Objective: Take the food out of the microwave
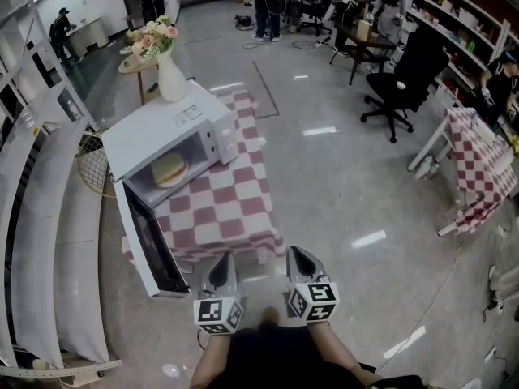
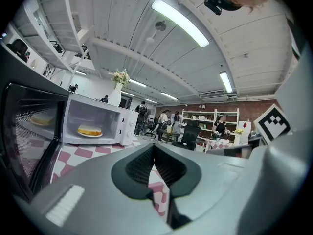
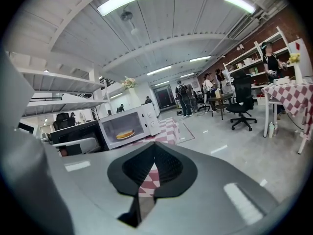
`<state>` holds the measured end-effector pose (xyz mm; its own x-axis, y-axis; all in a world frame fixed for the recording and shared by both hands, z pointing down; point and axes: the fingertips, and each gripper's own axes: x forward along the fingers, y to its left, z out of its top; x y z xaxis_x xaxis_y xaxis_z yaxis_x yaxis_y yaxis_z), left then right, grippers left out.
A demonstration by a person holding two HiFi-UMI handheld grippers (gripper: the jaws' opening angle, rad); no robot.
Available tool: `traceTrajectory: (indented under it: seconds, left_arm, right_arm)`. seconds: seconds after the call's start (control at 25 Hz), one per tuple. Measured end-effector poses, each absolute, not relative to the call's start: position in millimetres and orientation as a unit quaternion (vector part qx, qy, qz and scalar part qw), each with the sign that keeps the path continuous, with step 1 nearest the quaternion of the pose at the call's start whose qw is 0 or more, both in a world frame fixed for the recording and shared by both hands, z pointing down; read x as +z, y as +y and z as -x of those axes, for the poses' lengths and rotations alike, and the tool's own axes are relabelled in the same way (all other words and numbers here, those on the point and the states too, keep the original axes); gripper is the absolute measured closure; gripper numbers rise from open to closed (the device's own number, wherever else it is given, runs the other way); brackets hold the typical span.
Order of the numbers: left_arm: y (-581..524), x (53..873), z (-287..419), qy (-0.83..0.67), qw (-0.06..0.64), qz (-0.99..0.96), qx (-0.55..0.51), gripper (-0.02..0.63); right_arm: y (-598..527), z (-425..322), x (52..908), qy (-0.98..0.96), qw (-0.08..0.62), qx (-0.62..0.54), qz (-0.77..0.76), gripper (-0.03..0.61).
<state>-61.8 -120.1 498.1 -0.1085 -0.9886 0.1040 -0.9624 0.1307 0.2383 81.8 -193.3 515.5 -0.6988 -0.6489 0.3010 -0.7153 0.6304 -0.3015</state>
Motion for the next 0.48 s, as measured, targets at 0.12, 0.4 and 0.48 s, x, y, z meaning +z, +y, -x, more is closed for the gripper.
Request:
traceTrajectory:
  seconds: [0.12, 0.4, 0.48]
  left_arm:
    - [-127.0, 499.6, 62.3, -0.746, 0.117, -0.654, -0.053, 0.606]
    - [-132.6, 501.1, 59.6, -0.749, 0.117, -0.651, -0.048, 0.606]
    - [-131.8, 500.6, 58.9, -0.75, 0.117, -0.649, -0.048, 0.606]
  right_arm:
    - [-200.4, -80.4, 517.4, -0.901, 0.082, 0.203, -0.375, 0.578]
    - [-207.3, -84.8, 522.2, -0.898, 0.079, 0.213, -0.378, 0.578]
    - [-206.2, -86.5, 522.8, -0.898, 0.08, 0.214, -0.377, 0.577]
